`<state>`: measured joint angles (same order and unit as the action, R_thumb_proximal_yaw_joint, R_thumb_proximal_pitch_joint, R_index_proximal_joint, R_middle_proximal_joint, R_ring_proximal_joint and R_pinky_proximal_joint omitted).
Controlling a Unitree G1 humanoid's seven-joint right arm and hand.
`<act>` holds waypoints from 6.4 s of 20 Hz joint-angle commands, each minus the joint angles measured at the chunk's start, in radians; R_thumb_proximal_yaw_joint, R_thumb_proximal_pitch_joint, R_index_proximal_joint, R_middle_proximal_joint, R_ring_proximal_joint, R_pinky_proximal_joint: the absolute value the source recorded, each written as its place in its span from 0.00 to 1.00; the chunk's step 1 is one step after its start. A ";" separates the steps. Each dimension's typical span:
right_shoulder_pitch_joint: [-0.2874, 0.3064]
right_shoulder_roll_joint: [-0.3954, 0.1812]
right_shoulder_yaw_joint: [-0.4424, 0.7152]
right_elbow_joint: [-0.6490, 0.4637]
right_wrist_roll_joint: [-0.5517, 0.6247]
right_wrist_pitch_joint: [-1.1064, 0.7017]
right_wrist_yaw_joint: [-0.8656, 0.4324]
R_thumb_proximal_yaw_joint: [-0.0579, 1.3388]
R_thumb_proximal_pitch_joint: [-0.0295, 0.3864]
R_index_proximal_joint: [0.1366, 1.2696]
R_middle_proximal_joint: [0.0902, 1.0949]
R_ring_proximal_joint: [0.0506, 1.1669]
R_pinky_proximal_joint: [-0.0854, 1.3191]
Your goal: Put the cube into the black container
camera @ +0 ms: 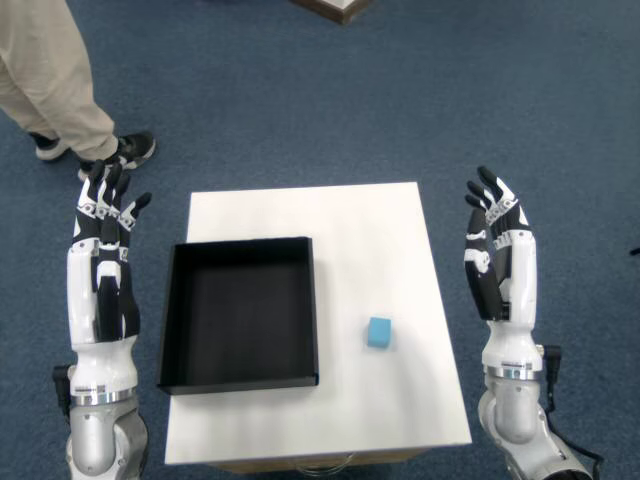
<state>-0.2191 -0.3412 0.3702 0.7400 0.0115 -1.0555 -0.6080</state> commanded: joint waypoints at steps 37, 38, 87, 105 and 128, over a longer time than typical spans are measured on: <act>-0.006 -0.024 -0.085 -0.103 -0.267 0.036 -0.153 0.49 0.35 0.18 0.14 0.20 0.26; -0.005 -0.026 -0.088 -0.107 -0.278 0.046 -0.158 0.49 0.34 0.20 0.14 0.20 0.26; -0.294 -0.021 0.039 0.540 -0.914 0.352 -0.497 0.37 0.05 0.30 0.15 0.19 0.22; -0.238 -0.061 0.090 0.565 -0.973 0.181 -0.647 0.36 0.05 0.35 0.19 0.21 0.21; -0.163 -0.026 0.142 0.614 -1.043 0.219 -0.763 0.39 0.05 0.36 0.22 0.22 0.23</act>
<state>-0.3436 -0.3479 0.5249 1.3708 -1.0496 -0.8450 -1.3322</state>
